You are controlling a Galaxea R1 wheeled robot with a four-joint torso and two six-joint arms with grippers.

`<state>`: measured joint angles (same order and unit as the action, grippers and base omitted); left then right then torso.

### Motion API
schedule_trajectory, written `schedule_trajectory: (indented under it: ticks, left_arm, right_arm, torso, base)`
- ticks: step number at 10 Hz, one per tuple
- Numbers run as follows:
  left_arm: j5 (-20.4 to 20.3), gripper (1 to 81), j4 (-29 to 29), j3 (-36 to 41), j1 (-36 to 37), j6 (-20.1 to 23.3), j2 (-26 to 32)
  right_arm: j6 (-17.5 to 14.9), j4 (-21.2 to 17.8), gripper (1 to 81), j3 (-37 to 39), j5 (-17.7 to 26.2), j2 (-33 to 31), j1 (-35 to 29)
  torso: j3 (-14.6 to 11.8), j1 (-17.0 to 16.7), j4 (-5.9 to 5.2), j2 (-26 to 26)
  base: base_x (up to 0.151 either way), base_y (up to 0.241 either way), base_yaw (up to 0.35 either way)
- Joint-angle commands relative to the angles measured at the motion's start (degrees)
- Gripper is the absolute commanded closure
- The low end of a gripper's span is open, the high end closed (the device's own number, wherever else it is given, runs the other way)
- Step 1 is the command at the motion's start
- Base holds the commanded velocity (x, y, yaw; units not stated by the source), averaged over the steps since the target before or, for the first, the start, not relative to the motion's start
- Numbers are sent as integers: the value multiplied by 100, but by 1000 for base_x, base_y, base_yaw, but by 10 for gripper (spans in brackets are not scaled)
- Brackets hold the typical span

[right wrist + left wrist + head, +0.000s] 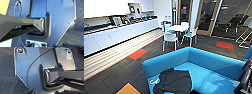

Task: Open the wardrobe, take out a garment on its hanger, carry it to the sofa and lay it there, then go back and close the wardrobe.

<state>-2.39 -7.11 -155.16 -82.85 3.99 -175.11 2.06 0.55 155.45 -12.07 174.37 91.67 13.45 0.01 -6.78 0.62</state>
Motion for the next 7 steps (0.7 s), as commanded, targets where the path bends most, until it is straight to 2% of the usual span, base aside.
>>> schedule_trajectory:
  ticks: [1,5,7]
  left_arm:
    - [353,10,122,38,141,-21,10]
    - [300,10,350,126,97,-21,124]
    - [248,10,551,581,71,-21,439]
  right_arm:
    - [-48,-28,10,-148,354,-41,-144]
    - [-83,67,10,-103,294,-84,-215]
    - [-83,200,10,-566,266,-399,-224]
  torso:
    - [0,0,0,0]
    - [0,0,0,0]
    - [0,0,0,0]
  base:
    - [0,0,195]
    - [0,0,195]
    - [0,0,195]
